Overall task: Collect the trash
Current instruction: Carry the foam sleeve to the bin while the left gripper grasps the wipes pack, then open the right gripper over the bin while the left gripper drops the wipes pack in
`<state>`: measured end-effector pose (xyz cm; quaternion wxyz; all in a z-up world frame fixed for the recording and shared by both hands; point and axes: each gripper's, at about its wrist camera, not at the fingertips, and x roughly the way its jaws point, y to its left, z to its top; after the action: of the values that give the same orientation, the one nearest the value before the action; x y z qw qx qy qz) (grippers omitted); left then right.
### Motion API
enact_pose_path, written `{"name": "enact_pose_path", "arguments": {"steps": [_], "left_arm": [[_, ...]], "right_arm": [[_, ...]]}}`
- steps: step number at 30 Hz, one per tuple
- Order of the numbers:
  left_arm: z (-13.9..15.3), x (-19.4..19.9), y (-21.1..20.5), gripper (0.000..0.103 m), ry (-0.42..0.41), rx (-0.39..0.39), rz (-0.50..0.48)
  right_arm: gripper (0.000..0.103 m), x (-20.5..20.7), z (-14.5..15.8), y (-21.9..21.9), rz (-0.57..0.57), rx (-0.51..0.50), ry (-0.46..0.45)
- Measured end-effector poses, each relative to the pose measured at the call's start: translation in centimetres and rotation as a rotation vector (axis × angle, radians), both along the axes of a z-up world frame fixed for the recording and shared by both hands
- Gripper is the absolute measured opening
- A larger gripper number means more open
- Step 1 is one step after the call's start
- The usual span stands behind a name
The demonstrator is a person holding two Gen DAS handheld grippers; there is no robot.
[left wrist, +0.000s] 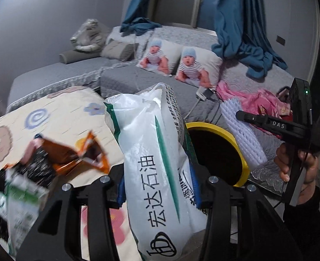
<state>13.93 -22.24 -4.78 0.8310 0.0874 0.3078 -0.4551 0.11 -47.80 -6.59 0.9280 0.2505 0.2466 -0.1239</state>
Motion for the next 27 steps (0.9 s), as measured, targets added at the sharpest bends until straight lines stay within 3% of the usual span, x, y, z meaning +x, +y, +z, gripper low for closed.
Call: {"name": "enact_pose_path", "arguments": {"steps": [6,12,22,25,27], "left_arm": [[-2.3,0.6,-7.6,0.043,0.039,0.029,-0.100],[-4.9,1.3,-13.0,0.044,0.089,0.066,-0.123],[-7.4,1.0,-16.7,0.046,0.144,0.077,-0.156],[-7.4,1.2,-16.7,0.056,0.158,0.070,-0.143],[-7.3,1.6,-16.0,0.072,0.155,0.056,-0.112]], "right_arm": [[0.015,-0.2,-3.7,-3.4,-0.117,0.006,0.088],[0.015,-0.4,-6.7,-5.9,-0.168,0.065,0.132],[0.015,-0.9,-8.8,-7.7,-0.233,0.098,0.179],[0.018,-1.0,-9.2,-8.1,-0.247,0.109,0.181],[0.029,-1.2,-9.1,-8.4,-0.276,0.106,0.184]]}}
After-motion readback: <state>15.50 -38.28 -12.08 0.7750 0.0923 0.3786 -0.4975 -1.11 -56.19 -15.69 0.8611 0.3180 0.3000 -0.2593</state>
